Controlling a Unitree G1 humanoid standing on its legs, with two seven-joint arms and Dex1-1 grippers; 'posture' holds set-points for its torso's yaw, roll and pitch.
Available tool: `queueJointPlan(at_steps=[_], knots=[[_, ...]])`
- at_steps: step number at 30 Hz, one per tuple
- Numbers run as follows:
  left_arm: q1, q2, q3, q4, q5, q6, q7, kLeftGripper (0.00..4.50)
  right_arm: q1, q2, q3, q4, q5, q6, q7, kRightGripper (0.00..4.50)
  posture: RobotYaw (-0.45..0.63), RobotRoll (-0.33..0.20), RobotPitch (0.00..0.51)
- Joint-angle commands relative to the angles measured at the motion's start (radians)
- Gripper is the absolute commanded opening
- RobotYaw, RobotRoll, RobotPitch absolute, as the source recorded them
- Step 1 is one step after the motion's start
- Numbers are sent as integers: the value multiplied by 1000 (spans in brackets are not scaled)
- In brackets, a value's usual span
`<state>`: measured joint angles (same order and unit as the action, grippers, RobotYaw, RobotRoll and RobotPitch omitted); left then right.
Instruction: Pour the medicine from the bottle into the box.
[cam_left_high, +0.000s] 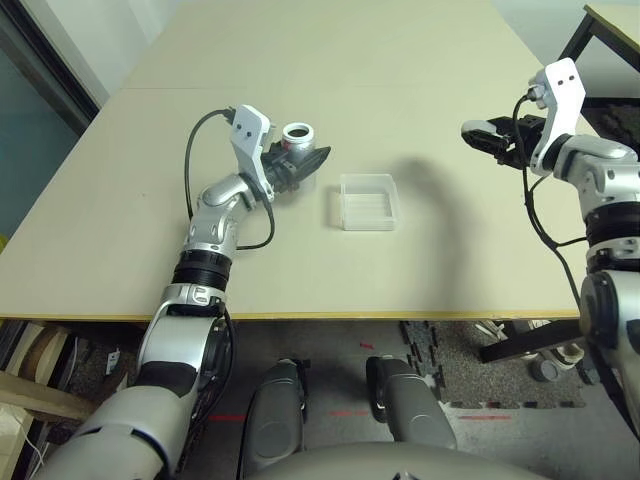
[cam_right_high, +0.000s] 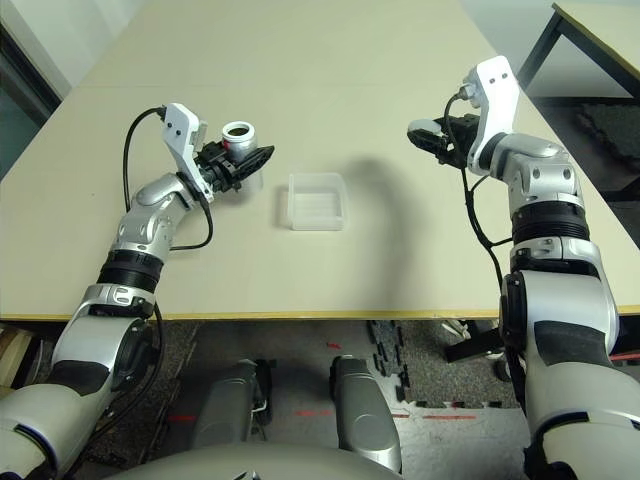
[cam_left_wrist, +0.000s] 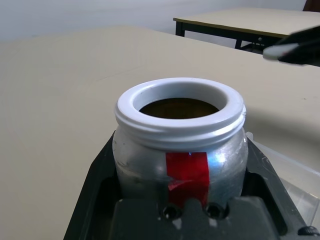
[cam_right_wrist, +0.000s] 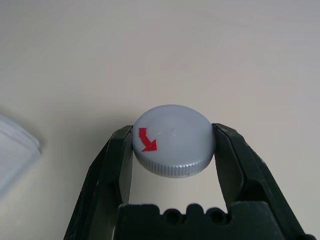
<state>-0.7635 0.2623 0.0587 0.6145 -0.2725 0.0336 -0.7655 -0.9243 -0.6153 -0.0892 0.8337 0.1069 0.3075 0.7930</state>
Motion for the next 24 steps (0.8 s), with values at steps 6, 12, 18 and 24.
queueJointPlan(at_steps=[6, 12, 18, 24], knots=[[-11, 8, 3, 31, 15, -18, 7, 2664, 51, 10, 88, -36, -77, 35, -23, 2575, -93, 0, 143], [-21, 9, 4, 43, 16, -27, 9, 2664, 50, 36, 92, 9, -104, 32, -91, 2575, -87, 0, 143], [-17, 17, 3, 42, 17, -30, 8, 2664, 54, 40, 96, 23, -113, -11, -82, 4500, -88, 0, 141], [-30, 33, -14, 54, 34, -14, -3, 2664, 69, 1, 94, -41, -96, -42, 18, 4500, -97, 0, 139]])
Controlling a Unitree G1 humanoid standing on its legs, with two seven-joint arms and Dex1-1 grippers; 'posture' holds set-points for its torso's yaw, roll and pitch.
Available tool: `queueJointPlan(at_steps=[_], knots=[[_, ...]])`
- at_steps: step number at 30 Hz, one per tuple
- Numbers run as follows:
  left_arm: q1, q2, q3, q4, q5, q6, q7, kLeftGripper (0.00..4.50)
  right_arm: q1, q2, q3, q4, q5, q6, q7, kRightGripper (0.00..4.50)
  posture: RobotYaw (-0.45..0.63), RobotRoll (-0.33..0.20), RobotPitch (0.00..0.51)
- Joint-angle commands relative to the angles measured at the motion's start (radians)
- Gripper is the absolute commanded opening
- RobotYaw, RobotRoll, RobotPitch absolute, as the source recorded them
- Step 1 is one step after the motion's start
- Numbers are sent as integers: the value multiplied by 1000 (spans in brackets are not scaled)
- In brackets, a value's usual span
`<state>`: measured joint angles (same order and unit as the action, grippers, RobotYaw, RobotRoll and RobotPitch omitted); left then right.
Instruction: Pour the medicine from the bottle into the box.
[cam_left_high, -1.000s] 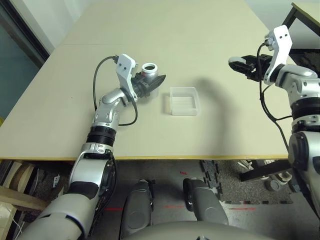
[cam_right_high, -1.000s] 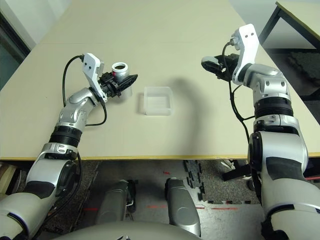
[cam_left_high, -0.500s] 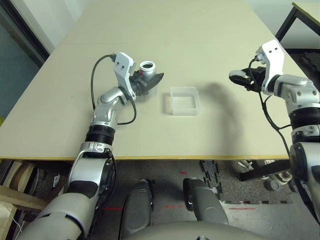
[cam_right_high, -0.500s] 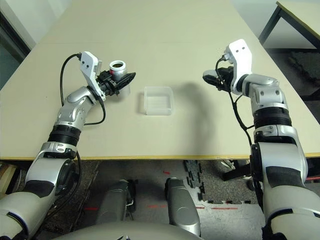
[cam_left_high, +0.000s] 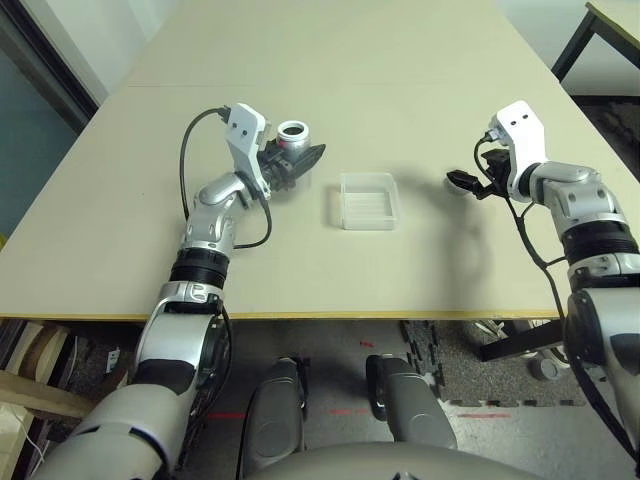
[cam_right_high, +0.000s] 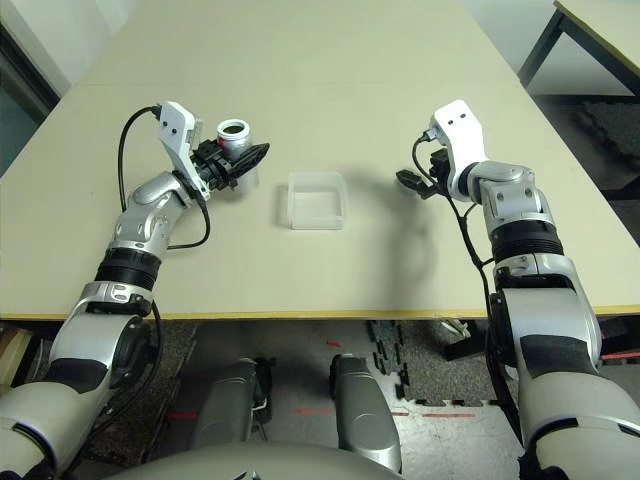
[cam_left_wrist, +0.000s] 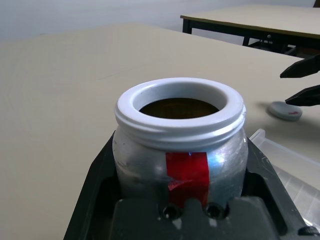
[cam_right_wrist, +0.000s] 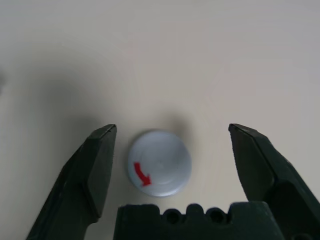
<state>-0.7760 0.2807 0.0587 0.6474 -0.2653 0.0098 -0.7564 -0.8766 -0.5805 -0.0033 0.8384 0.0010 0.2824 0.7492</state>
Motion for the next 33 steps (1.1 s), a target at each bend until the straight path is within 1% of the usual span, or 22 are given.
queueJointPlan(at_steps=[1, 6, 9, 11, 14, 16, 19, 25, 33], knots=[[-21, 18, -18, 23, 31, 16, -16, 2664, 25, -41, 8, -59, 12, -16, 82, 4500, -99, 0, 140], [-59, 44, -46, 51, 66, 39, -40, 2664, 60, -130, 48, -131, -10, -43, 217, 4500, -106, 0, 137], [-78, 51, -54, 54, 68, 47, -64, 2664, 92, -175, 56, -194, 18, -41, 321, 4500, -110, 0, 133], [-85, 55, -60, 58, 74, 49, -75, 2664, 107, -186, 51, -224, 33, -36, 361, 4500, -114, 0, 131], [-111, 60, -68, 76, 83, 63, -94, 2664, 165, -198, 27, -323, 117, -20, 487, 4500, -118, 0, 127], [-124, 61, -68, 86, 84, 70, -101, 2664, 202, -194, 8, -385, 175, 7, 535, 4500, -121, 0, 125], [-131, 61, -68, 99, 85, 67, -113, 2664, 244, -188, -6, -458, 238, 41, 566, 4500, -125, 0, 124], [-139, 61, -72, 101, 83, 80, -146, 2664, 297, -170, -17, -531, 306, 59, 561, 4500, -130, 0, 116], [-157, 62, -75, 109, 94, 70, -148, 2664, 316, -148, -28, -541, 318, 62, 505, 4500, -134, 0, 111]])
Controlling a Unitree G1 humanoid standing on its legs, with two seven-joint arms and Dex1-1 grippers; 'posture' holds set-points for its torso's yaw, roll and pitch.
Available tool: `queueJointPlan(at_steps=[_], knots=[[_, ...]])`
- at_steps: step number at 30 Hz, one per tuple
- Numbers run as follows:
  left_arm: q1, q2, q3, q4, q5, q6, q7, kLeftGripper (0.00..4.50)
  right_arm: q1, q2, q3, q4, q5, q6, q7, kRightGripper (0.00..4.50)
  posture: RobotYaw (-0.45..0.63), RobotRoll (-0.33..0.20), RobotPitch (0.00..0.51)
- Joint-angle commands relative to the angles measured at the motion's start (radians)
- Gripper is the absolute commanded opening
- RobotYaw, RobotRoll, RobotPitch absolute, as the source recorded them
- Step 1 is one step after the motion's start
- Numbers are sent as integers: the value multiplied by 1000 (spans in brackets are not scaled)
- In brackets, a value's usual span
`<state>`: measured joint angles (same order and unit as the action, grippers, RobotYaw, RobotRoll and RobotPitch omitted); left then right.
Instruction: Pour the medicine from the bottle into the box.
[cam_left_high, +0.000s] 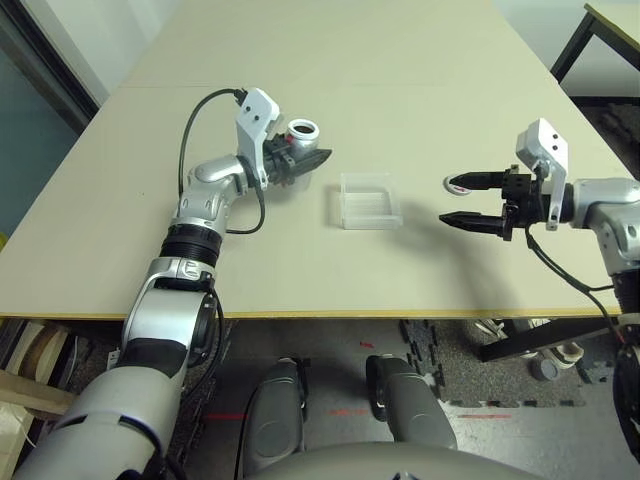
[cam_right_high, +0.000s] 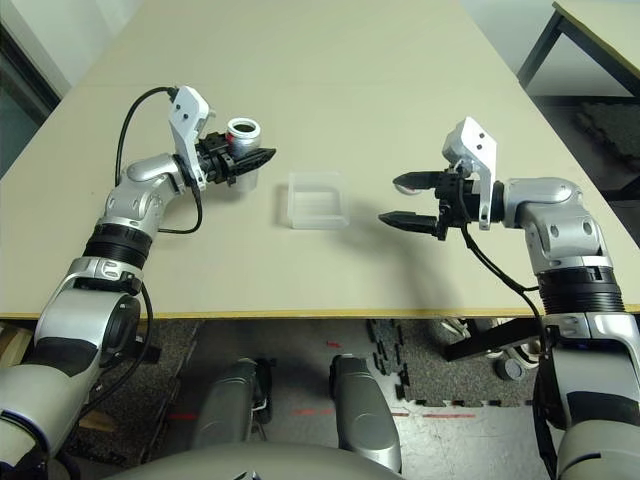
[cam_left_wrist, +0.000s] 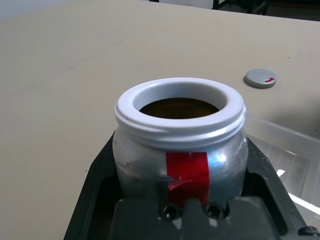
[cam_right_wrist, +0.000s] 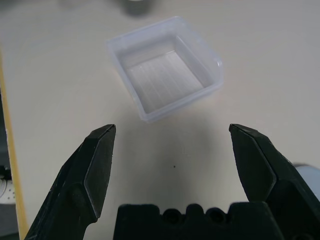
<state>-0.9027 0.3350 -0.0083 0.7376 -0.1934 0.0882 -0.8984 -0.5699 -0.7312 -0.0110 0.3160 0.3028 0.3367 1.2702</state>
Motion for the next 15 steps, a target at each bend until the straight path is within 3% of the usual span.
queueJointPlan(at_steps=[1, 6, 10, 15], knots=[[-35, 9, -12, 22, 28, -15, -4, 2664, 9, 2, -18, -19, 17, 7, -19, 4500, -134, 0, 111], [-63, 12, -71, 46, 113, -71, 11, 2664, 10, 3, -9, -20, 16, 3, -32, 4500, -132, 0, 112], [-96, 30, -214, 66, 324, -280, 107, 2664, 10, 5, -3, -16, 11, 2, -41, 4500, -130, 0, 113], [-181, 55, -405, 135, 647, -511, 404, 2664, 7, 7, 2, -7, 7, 2, -48, 4500, -127, 0, 114]])
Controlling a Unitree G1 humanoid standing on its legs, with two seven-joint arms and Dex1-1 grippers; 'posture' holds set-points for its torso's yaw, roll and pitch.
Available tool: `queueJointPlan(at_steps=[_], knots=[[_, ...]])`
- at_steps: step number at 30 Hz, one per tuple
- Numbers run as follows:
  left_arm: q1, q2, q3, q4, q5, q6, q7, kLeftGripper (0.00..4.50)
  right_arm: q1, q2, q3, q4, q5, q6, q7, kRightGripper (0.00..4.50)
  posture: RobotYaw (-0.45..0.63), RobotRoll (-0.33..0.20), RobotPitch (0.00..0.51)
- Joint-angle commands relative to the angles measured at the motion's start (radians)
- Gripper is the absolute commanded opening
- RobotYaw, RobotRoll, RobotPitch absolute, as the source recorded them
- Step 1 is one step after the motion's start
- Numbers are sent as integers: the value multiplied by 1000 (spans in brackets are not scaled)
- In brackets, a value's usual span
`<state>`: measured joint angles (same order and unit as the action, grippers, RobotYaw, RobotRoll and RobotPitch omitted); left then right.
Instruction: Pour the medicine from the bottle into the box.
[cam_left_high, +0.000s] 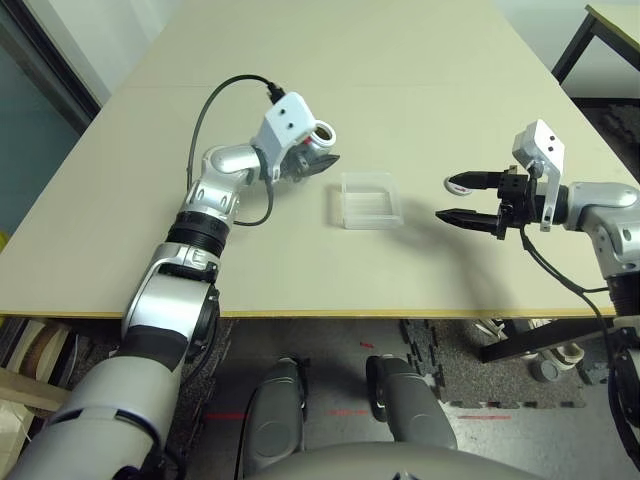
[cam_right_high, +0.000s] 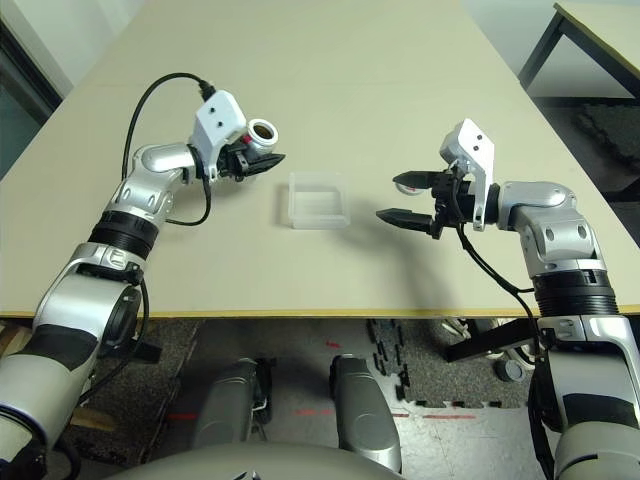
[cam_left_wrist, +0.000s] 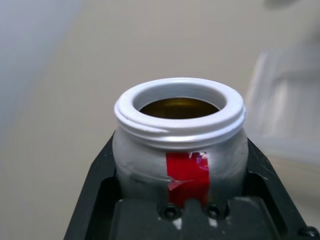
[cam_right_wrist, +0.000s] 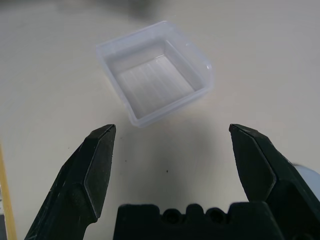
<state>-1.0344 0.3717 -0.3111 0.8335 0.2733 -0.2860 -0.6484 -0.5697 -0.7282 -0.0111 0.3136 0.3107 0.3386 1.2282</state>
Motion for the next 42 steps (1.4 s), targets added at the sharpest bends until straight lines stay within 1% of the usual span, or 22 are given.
queueJointPlan(at_steps=[1, 3, 4, 5, 7, 10, 14, 17, 22, 24, 28, 30, 31, 34, 36, 39, 40, 42], knots=[[-79, 27, -166, 50, 280, -179, 248, 2664, 6, 5, 3, -2, -2, 0, -8, 4500, -125, 0, 114], [-137, 42, -292, 70, 474, -246, 432, 2664, 6, 8, 5, 1, -4, 1, -12, 4500, -124, 0, 114], [-180, 55, -398, 70, 626, -259, 556, 2664, 5, 9, 5, 3, -4, 1, -14, 4500, -122, 0, 115], [-208, 51, -448, 82, 694, -278, 626, 2664, 5, 10, 5, 4, -5, 2, -16, 4500, -120, 0, 114], [-256, 21, -508, 118, 771, -292, 740, 2664, 2, 13, 7, 11, -8, -1, -20, 4500, -115, 0, 113], [-295, -24, -566, 189, 843, -288, 853, 2664, -4, 17, 8, 19, -12, -6, -25, 4500, -114, 0, 111], [-339, -68, -639, 277, 924, -275, 938, 2664, -13, 23, 7, 26, -13, -8, -30, 4500, -114, 0, 109], [-358, -83, -673, 331, 955, -263, 965, 2664, -15, 27, 6, 28, -14, -11, -32, 4500, -115, 0, 109], [-376, -85, -696, 376, 979, -260, 994, 2664, -12, 32, 2, 30, -13, -12, -33, 4500, -113, 0, 111], [-372, -88, -671, 393, 944, -274, 976, 2664, -12, 33, 2, 30, -12, -10, -33, 4500, -113, 0, 112], [-347, -87, -577, 422, 825, -302, 891, 2664, -11, 33, 2, 30, -14, -9, -32, 4500, -116, 0, 113], [-318, -85, -465, 441, 691, -305, 774, 2664, -10, 30, 3, 31, -17, -12, -31, 4500, -118, 0, 114], [-308, -84, -426, 444, 646, -302, 732, 2664, -10, 30, 4, 31, -18, -13, -30, 4500, -119, 0, 114], [-259, -93, -188, 451, 373, -242, 484, 2664, -7, 25, 8, 31, -25, -19, -27, 4500, -118, 0, 117], [-240, -95, -103, 434, 279, -207, 382, 2664, -5, 23, 12, 32, -31, -25, -25, 4500, -118, 0, 117], [-202, -119, 84, 402, 63, -65, 213, 2664, -3, 23, 16, 37, -38, -34, -20, 4500, -108, 0, 119], [-191, -128, 137, 390, 2, -17, 174, 2664, -3, 24, 16, 39, -39, -35, -19, 4500, -108, 0, 119], [-166, -140, 217, 360, -85, 56, 133, 2664, -7, 26, 18, 43, -41, -37, -17, 4500, -100, 0, 119]])
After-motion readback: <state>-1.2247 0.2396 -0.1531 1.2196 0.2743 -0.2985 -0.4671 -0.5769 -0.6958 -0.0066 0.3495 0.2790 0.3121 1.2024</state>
